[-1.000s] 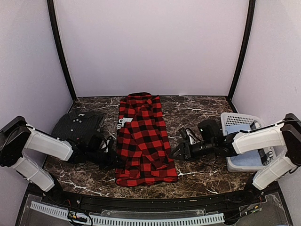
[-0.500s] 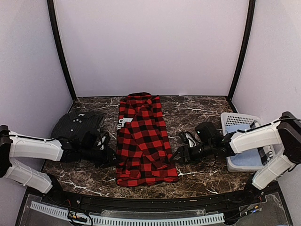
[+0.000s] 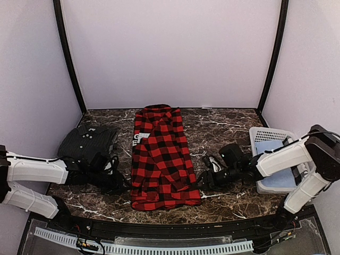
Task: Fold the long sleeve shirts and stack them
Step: Pick up the rectangle-folded shirt from the center of the board.
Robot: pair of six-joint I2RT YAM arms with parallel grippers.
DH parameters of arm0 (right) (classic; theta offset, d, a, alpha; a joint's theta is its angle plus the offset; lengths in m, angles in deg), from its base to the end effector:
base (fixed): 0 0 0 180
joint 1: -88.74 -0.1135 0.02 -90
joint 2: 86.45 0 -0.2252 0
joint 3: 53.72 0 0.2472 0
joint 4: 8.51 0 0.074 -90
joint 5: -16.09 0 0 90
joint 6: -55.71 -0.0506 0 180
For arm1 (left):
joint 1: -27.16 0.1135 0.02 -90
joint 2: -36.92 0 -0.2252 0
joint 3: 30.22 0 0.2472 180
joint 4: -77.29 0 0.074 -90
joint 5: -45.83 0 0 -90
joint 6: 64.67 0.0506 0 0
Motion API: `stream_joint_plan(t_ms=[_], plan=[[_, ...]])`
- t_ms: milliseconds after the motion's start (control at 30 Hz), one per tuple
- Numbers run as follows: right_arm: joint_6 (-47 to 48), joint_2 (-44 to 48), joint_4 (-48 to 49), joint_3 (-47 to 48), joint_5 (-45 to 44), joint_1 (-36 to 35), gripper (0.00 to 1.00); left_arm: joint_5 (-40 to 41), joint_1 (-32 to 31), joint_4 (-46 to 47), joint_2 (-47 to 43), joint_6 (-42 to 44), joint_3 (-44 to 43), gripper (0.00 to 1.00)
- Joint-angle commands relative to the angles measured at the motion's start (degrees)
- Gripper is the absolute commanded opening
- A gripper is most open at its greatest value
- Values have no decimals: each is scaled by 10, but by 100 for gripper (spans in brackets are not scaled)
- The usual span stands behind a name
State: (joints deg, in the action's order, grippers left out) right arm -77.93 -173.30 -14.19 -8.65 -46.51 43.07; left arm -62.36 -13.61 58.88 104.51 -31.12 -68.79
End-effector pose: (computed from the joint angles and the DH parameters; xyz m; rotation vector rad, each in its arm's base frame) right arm 0.1737 0.2111 0.0860 -0.3021 2.6783 1.1994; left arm 0.1661 -0.1640 0.1119 -0.1999 2.6764 -1.0664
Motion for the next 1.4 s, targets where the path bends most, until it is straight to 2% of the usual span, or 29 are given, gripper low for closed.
stream_joint_plan(t_ms=[0,367,833,1233,1367], plan=[[-6,-37,45,12,12,-4,60,-5,2,14,27,1,10,32],[-16,-75,71,30,15,-4,55,-32,3,14,98,21,-19,31],[-26,-112,83,50,42,-11,31,-59,2,7,128,20,-34,26],[-44,-120,95,50,52,-23,0,-81,-2,5,112,15,-35,1],[-62,-100,107,30,49,-32,0,-85,-6,-12,84,14,-25,0]])
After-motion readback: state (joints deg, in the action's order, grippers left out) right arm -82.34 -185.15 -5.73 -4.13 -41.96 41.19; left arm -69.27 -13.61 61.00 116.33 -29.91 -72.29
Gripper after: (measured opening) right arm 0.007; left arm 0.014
